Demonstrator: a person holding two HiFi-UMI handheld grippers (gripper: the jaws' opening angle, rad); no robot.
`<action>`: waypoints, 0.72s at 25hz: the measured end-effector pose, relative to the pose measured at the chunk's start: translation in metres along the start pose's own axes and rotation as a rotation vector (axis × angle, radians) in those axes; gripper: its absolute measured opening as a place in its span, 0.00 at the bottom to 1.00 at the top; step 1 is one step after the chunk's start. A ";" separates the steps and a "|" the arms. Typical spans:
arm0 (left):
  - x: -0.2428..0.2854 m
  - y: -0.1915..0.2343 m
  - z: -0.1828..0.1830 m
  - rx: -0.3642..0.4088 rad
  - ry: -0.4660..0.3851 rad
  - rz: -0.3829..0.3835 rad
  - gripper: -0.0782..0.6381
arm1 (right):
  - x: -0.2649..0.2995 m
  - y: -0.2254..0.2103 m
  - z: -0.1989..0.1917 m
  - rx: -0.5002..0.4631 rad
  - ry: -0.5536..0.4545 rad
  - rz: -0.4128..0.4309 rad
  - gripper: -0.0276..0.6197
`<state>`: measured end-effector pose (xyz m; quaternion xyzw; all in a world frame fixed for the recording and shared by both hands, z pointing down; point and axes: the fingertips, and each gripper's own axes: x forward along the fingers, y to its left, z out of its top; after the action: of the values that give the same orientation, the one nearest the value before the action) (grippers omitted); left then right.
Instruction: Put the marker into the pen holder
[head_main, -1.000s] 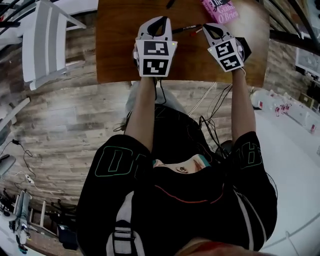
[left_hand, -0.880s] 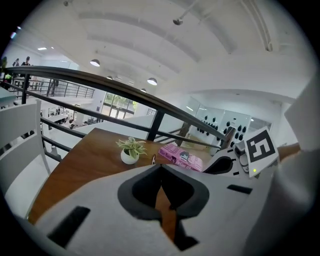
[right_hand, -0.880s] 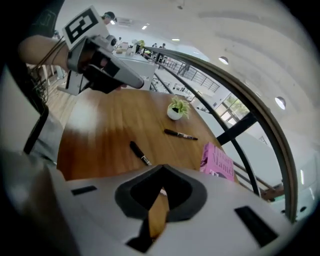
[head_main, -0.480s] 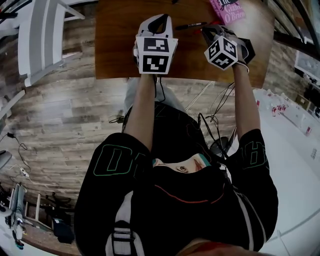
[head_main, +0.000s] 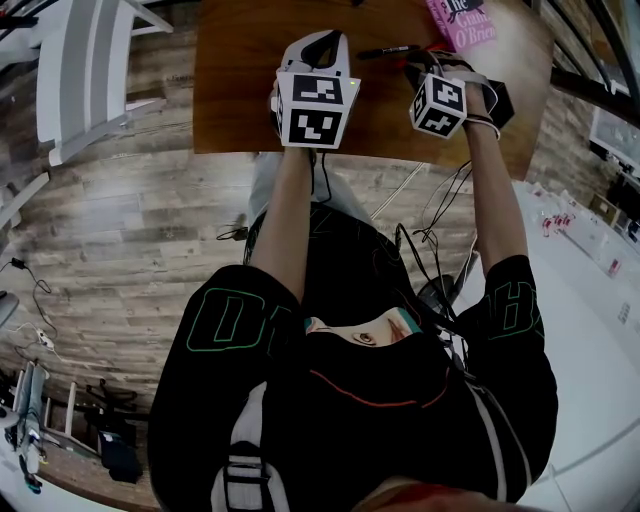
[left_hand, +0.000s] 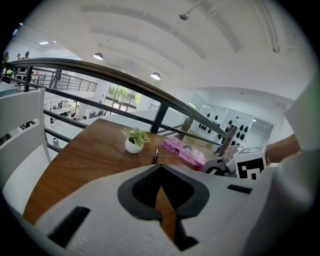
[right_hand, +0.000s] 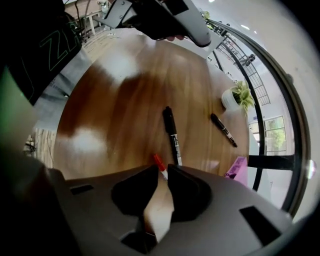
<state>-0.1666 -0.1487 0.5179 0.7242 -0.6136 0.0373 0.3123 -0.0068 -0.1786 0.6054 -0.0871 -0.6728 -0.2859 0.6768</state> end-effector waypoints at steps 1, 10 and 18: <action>-0.001 0.000 -0.001 0.001 0.001 -0.001 0.12 | 0.001 0.001 0.000 -0.011 0.005 0.001 0.15; -0.006 0.002 -0.002 0.004 -0.001 0.003 0.12 | 0.011 0.012 0.003 -0.113 0.048 0.067 0.14; -0.009 -0.001 0.003 0.004 -0.009 -0.005 0.12 | 0.008 0.009 0.006 -0.034 0.070 0.034 0.11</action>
<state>-0.1694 -0.1421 0.5110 0.7267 -0.6131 0.0345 0.3079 -0.0084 -0.1706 0.6161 -0.0999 -0.6423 -0.2887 0.7029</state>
